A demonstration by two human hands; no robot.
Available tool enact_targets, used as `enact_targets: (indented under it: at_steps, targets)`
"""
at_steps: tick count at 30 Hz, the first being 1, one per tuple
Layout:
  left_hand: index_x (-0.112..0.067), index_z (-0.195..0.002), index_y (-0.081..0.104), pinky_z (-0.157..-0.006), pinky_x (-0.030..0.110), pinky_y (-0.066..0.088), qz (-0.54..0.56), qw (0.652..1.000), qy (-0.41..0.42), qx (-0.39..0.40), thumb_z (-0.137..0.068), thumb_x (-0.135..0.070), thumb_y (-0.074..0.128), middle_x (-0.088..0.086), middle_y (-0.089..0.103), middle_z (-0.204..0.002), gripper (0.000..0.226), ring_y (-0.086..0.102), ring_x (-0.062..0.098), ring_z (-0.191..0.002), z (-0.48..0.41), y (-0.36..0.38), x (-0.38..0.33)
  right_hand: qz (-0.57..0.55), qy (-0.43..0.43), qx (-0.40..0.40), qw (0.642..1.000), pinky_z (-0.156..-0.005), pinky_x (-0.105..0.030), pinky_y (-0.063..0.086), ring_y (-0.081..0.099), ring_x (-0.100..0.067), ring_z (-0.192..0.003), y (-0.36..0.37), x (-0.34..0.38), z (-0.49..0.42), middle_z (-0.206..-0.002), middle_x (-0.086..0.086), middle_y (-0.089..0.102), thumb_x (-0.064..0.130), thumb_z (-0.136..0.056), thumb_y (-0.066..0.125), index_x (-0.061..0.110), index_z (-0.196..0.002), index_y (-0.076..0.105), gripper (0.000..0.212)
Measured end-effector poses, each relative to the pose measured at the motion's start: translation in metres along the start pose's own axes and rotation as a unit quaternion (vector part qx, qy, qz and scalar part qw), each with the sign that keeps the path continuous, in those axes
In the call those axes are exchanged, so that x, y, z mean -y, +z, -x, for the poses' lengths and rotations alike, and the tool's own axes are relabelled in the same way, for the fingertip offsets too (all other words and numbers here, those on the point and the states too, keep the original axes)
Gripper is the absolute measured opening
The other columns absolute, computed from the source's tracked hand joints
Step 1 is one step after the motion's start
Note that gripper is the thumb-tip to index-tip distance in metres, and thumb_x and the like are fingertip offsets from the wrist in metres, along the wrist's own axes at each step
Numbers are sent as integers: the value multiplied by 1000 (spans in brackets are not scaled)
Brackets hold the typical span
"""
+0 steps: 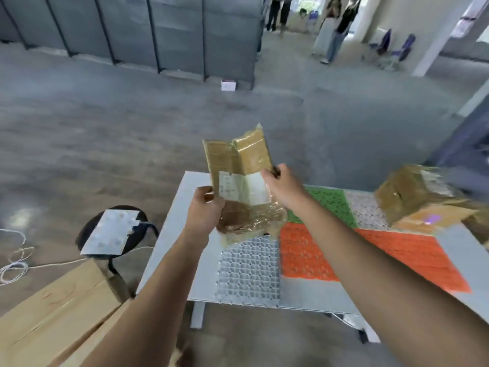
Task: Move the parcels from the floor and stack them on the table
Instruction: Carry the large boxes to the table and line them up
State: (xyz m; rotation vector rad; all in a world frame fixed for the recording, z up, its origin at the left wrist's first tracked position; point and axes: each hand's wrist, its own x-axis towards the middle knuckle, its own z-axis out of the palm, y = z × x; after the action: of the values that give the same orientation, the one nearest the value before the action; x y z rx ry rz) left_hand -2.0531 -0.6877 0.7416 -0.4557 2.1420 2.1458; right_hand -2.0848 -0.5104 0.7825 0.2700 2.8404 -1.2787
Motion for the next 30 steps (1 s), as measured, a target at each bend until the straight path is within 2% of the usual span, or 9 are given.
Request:
enact_targets:
  at_steps: [4, 7, 9, 12, 15, 20, 22, 27, 30]
  targets:
    - [-15, -122, 49, -77, 38, 53, -20, 999, 4, 39, -85, -24, 61, 4, 63, -101, 40, 63, 21, -86, 38, 108, -5, -19, 38, -86, 995, -53, -30, 32, 45, -9, -62, -92, -76, 33, -79, 1, 51, 43, -96, 50, 14, -101, 45, 30]
    - [-26, -119, 47, -57, 25, 53, -35, 994, -7, 106, -89, -18, 58, 1, 63, -92, 33, 62, 15, -73, 82, 189, -2, -11, 44, -108, 993, -50, -25, 32, 46, -7, -60, -160, -140, 63, -72, 5, 49, 37, -97, 49, 13, -98, 47, 24]
    - [-27, -115, 53, -50, 21, 50, -50, 988, -15, 147, -89, -14, 59, 6, 68, -97, 29, 63, 15, -72, 111, 239, 4, -11, 42, -114, 992, -52, -24, 33, 48, -12, -61, -199, -183, 80, -70, 5, 50, 33, -99, 47, 13, -97, 49, 20]
    - [-26, -117, 57, -53, 22, 48, -61, 980, -25, 189, -89, -11, 58, 7, 67, -98, 32, 61, 15, -71, 146, 306, 14, -17, 57, -116, 992, -60, -28, 40, 52, -17, -73, -251, -236, 104, -86, 1, 56, 31, -100, 45, 16, -118, 53, 24]
    - [-38, -111, 54, -49, 20, 48, -69, 975, -23, 211, -88, -9, 56, 1, 65, -90, 37, 61, 14, -69, 174, 357, 22, -21, 88, -108, 990, -78, -36, 47, 61, -27, -94, -292, -275, 123, -102, -6, 60, 29, -101, 42, 18, -134, 47, 35]
    - [-34, -113, 60, -56, 24, 49, -115, 960, -20, 254, -86, -10, 56, 2, 62, -88, 37, 62, 18, -73, 183, 423, 25, -15, 127, -102, 986, -81, -37, 45, 58, -28, -100, -339, -330, 125, -116, -11, 61, 28, -102, 39, 20, -135, 45, 35]
    - [-32, -112, 58, -61, 27, 51, -134, 951, -32, 279, -87, -10, 53, 1, 61, -88, 33, 61, 18, -76, 180, 446, 28, -9, 138, -105, 985, -78, -35, 44, 57, -25, -93, -350, -350, 121, -116, -10, 61, 29, -102, 39, 20, -136, 45, 36]
    - [-25, -112, 57, -78, 40, 57, -166, 928, -57, 329, -86, -9, 49, 4, 60, -87, 32, 62, 23, -80, 164, 505, 40, -4, 197, -102, 975, -64, -32, 42, 57, -23, -78, -379, -396, 102, -97, -8, 60, 27, -101, 38, 16, -130, 47, 33]
    - [-21, -107, 56, -74, 37, 57, -160, 921, -67, 348, -87, -8, 49, 2, 60, -84, 24, 61, 20, -75, 156, 538, 44, 21, 221, -96, 970, -53, -28, 36, 50, -18, -65, -397, -419, 85, -82, -4, 55, 25, -100, 38, 16, -122, 49, 27]
